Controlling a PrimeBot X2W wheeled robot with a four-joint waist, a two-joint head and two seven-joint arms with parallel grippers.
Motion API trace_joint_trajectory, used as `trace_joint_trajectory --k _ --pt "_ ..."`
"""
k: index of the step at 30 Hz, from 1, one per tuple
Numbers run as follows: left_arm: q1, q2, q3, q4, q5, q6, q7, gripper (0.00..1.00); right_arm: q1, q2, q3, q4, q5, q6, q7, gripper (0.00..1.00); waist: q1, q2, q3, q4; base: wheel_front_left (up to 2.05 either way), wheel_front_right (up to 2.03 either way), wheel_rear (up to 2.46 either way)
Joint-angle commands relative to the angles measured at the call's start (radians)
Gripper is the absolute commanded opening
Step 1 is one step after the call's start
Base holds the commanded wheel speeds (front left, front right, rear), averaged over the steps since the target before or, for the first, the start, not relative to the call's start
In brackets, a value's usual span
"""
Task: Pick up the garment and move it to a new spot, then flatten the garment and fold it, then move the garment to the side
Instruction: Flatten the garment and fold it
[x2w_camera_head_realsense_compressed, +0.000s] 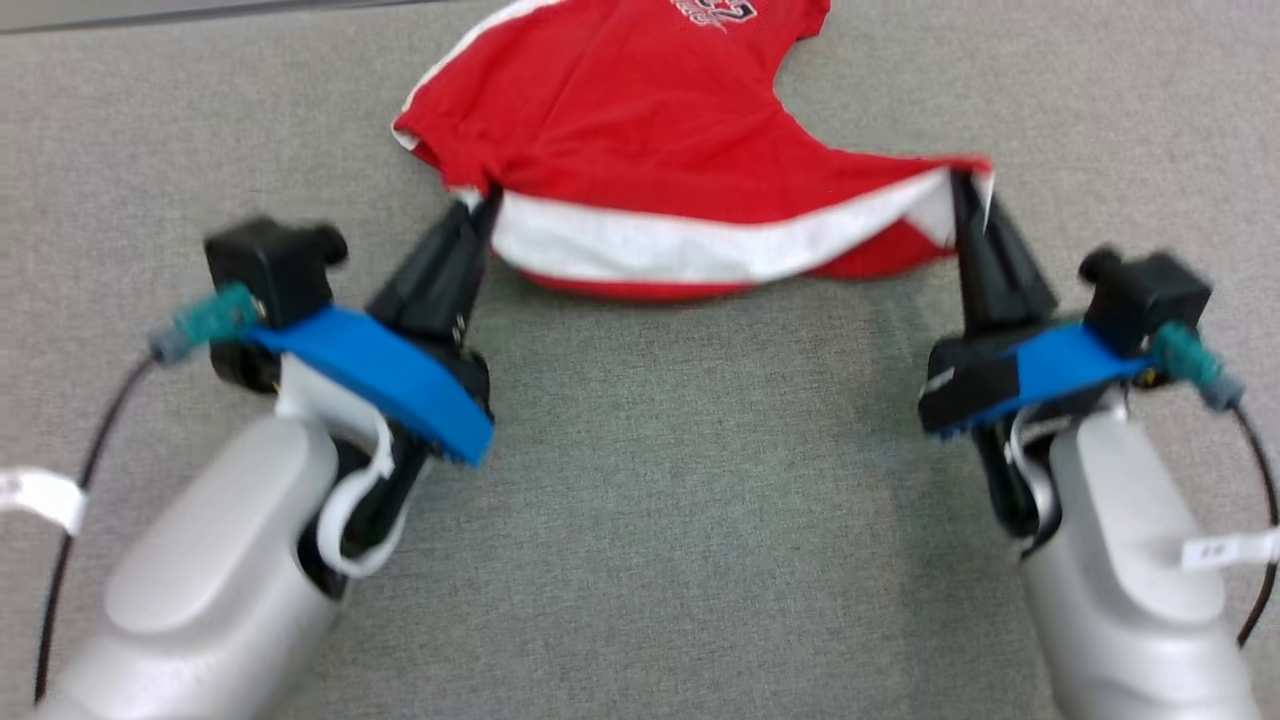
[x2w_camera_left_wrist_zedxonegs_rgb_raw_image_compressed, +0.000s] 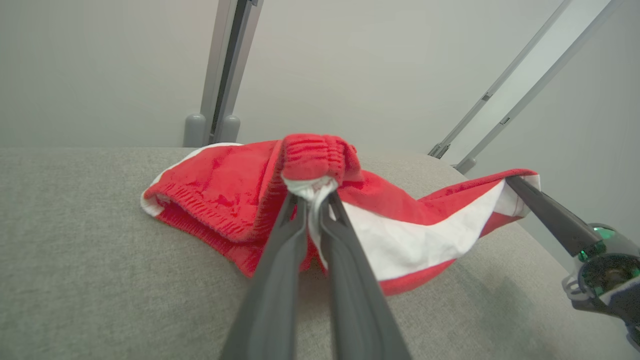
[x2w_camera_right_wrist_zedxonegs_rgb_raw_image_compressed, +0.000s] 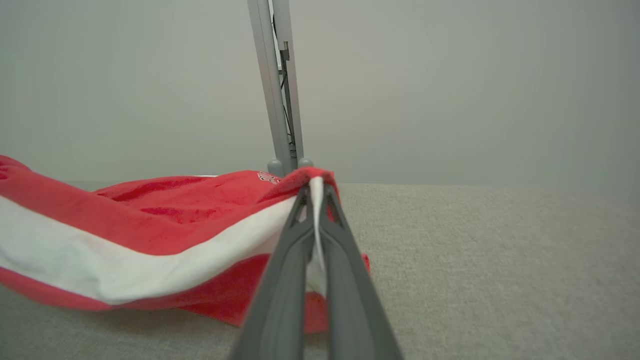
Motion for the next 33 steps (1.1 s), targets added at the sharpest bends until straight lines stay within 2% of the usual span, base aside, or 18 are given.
trace_joint_trajectory --k 1,6,12,16,18,23,28,33 --pt "0.024 0.004 -0.007 -0.007 0.009 -0.003 -0.016 0.0 0.035 0.006 0.004 0.004 0.013 0.0 -0.006 0.0 -0.0002 0.0 -0.01 -0.001 0.0 0.0 0.0" --pt "0.149 0.007 -0.031 -0.057 0.015 0.016 -0.079 0.0 0.179 0.012 -0.014 -0.071 0.034 0.0 -0.009 0.0 -0.0002 0.0 -0.062 0.0 0.0 0.0 0.0" --pt "0.287 0.021 -0.022 -0.154 -0.011 0.051 -0.131 0.0 0.345 0.015 -0.037 -0.225 0.038 0.0 -0.009 0.0 -0.0002 0.0 -0.156 -0.007 0.0 0.0 0.0" --pt "0.373 0.042 -0.005 -0.235 -0.022 0.087 -0.15 0.0 0.436 0.015 -0.045 -0.34 0.018 0.0 -0.009 0.0 -0.0002 0.0 -0.222 -0.011 0.0 0.0 0.0" --pt "0.439 0.067 0.009 -0.306 -0.028 0.119 -0.16 0.0 0.497 0.015 -0.054 -0.427 0.006 0.0 -0.006 0.0 -0.0002 0.0 -0.258 -0.011 0.0 0.0 0.0" --pt "0.525 0.107 0.012 -0.416 -0.035 0.169 -0.154 0.0 0.582 0.015 -0.066 -0.561 0.01 0.0 0.071 0.0 -0.0002 0.0 -0.273 0.002 0.0 0.0 0.0" --pt "0.55 0.098 -0.008 -0.446 -0.055 0.201 -0.121 0.0 0.607 0.015 -0.08 -0.576 0.057 0.0 0.143 0.0 -0.0002 0.0 -0.233 0.039 0.0 0.0 0.0" --pt "0.506 0.037 0.004 -0.389 -0.115 0.193 -0.093 0.0 0.513 0.015 -0.105 -0.5 0.052 0.0 0.175 0.0 -0.0002 0.0 -0.154 0.084 0.0 0.0 0.0"
